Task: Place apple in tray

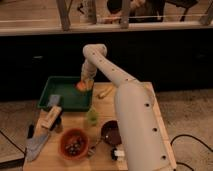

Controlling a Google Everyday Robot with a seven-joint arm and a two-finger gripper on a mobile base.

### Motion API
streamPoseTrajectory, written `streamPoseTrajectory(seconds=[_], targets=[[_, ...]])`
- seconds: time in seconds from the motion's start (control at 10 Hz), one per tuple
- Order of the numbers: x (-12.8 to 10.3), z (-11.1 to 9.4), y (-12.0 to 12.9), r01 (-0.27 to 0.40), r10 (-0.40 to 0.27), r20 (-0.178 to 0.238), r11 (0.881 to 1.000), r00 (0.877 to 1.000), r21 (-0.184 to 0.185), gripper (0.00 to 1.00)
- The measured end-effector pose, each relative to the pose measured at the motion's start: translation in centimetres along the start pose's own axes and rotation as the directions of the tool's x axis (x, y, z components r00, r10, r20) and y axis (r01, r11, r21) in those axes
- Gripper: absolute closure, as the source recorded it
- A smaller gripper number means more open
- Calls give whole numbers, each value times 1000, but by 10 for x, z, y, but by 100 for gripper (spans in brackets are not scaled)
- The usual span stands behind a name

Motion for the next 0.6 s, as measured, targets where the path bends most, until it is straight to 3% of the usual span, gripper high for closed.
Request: streamPoseTrajectory(seconds=[0.2,0.6], targets=[[1,0,0,-3,3,-2,1000,1000,0,80],[1,-1,-1,-8,8,-4,1000,1000,0,85]])
